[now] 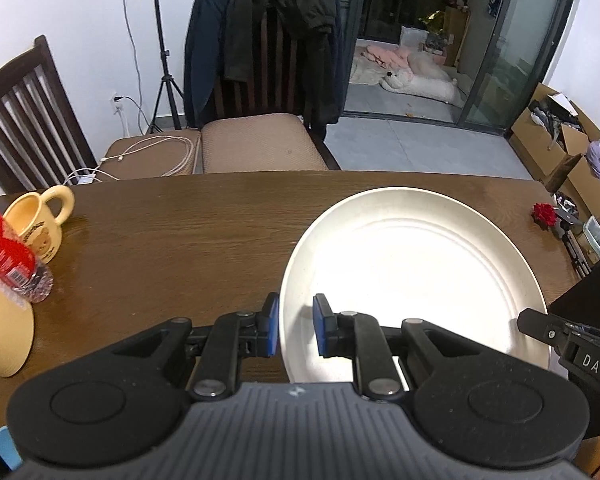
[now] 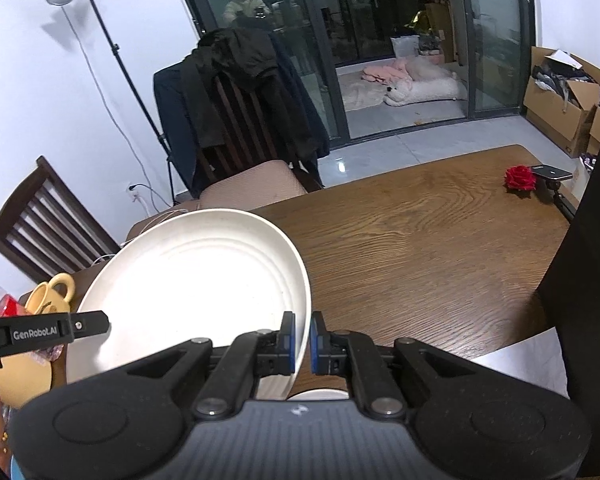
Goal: Organize plates and bowls
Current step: 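Lift the cream plate with both grippers and carry it away from the bag, then carry the held plate past the yellow thermos toward the plate stack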
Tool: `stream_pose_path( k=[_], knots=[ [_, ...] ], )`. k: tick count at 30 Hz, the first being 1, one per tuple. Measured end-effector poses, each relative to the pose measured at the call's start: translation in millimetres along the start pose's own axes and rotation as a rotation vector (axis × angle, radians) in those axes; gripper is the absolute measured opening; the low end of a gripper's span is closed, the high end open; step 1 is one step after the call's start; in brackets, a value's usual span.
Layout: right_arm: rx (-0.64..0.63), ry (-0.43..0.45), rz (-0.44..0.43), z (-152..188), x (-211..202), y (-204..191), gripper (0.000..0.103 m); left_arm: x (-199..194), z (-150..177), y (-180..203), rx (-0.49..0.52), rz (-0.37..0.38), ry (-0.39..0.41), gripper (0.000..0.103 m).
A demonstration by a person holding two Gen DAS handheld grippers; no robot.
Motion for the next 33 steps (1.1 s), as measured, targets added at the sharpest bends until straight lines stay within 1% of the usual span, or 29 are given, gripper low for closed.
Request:
stream_pose_path(
  k=[13,16,28,33],
  knots=[
    [-0.053,0.011,-0.047,19,-24,-34,0.007,-41,20,-32,-0.049,-0.025,0.033,0.017],
    [-0.069,0.018,-0.057,23,-30,-43,0.007,-51,25,-41,-0.061,-0.034,0.04,0.015],
    [-0.123,0.026,-0.116,37,-50,-78,0.007,-84,44,-73,-0.112,-0.073,0.067,0.014],
    [-0.141,0.03,-0.136,45,-57,-91,0.007,-97,52,-86,-0.129,-0.078,0.078,0.013]
  ],
)
Point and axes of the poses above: each gripper's, at about its wrist camera, not at the fingertips, and x roughly the way its jaws point, y to its right, z to its underside, the point moved 8 cm from there along x, roughly the way its jaws point, and after that the axes turned 11 degrees about z, right-handed, at the moved point
